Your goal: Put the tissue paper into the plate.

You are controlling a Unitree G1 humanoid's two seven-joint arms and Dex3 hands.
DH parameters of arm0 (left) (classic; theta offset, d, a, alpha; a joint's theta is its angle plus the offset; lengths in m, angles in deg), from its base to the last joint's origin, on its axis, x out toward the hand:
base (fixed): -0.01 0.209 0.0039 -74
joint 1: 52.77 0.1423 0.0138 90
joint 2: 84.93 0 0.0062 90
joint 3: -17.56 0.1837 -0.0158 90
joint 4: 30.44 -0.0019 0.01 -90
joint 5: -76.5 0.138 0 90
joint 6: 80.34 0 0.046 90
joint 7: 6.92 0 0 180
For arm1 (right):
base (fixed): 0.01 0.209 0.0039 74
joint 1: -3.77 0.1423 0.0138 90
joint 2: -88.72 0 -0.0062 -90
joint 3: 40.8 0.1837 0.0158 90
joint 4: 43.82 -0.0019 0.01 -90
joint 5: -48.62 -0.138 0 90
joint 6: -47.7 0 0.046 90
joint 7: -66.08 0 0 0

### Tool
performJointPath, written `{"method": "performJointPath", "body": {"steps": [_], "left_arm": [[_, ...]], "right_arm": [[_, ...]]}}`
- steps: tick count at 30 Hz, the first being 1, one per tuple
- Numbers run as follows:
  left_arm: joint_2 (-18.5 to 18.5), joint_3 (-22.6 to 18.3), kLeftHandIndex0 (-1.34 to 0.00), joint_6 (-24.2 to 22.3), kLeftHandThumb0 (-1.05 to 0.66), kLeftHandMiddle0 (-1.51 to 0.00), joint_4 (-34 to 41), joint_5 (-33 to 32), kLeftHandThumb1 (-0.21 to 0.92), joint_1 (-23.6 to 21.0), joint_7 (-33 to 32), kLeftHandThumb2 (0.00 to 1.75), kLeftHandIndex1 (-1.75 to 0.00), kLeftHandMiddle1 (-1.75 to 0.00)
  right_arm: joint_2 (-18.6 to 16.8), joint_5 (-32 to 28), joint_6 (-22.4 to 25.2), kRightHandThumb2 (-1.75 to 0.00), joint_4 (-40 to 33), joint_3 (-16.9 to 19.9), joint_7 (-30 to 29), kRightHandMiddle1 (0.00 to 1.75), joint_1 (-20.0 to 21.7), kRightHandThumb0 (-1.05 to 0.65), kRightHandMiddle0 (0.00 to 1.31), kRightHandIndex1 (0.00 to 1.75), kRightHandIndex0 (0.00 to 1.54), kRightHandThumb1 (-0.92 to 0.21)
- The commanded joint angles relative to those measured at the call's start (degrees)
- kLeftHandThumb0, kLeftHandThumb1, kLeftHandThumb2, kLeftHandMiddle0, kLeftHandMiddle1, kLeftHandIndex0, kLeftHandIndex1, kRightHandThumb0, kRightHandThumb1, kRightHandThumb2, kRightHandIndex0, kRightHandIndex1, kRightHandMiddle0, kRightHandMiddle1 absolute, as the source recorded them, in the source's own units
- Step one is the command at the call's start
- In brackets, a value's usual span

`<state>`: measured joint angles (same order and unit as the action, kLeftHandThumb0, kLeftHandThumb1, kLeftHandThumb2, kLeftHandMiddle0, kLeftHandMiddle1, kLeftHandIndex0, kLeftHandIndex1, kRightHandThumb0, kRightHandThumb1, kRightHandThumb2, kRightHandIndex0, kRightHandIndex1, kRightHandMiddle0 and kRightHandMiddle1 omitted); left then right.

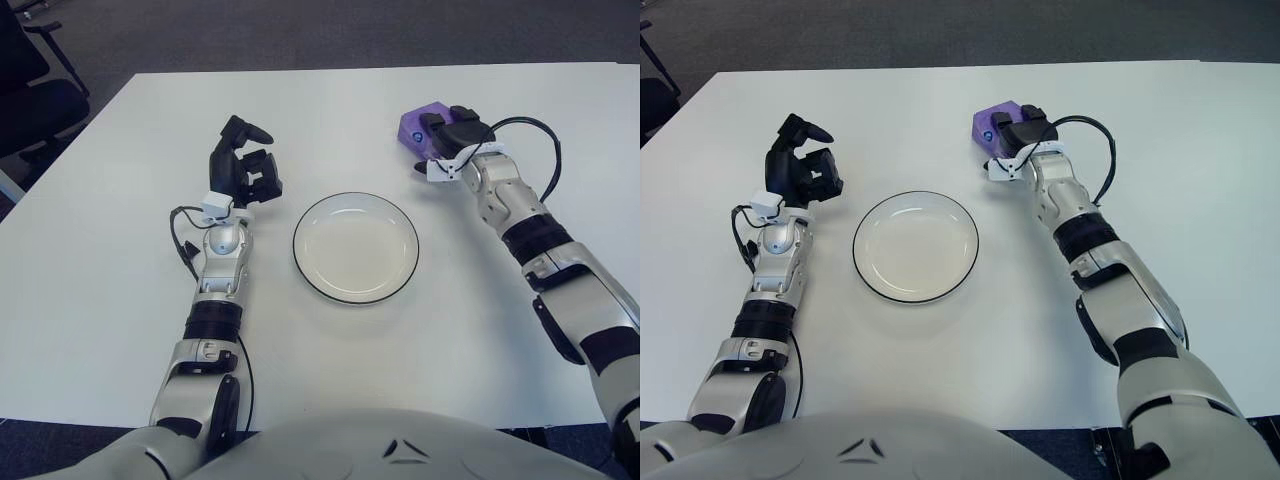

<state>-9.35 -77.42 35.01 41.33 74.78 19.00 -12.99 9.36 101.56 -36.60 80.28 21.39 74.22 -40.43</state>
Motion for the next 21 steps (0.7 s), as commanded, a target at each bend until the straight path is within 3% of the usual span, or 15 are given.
{"method": "performJointPath", "body": {"steps": [1, 12, 21], "left_arm": [[-4.1, 0.7, -0.54, 1.1, -0.45, -1.3, -7.8, 0.2, 0.42, 11.5, -0.7, 1.2, -1.75, -1.75], [-4.0, 0.6, -0.54, 1.6, -0.45, -1.3, -8.8, 0.1, 0.41, 11.0, -0.6, 1.2, -1.75, -1.75], [-4.2, 0.7, -0.54, 1.6, -0.45, -1.3, -8.9, 0.4, 0.41, 10.9, -1.0, 1.2, -1.75, -1.75]], "right_arm": [[1.7, -1.6, 1.2, -0.82, -7.1, 0.7, 4.3, 0.24, -5.3, -1.05, 0.0, 0.0, 0.0, -0.92], [5.1, -1.4, 6.9, -0.83, -29.1, 4.2, 13.9, 0.25, -14.5, -1.04, 0.0, 0.0, 0.0, -0.92], [9.6, -2.4, 7.5, -0.93, -43.5, 10.1, 18.6, 0.21, -22.8, -0.98, 0.0, 0.0, 0.0, -0.92]]}}
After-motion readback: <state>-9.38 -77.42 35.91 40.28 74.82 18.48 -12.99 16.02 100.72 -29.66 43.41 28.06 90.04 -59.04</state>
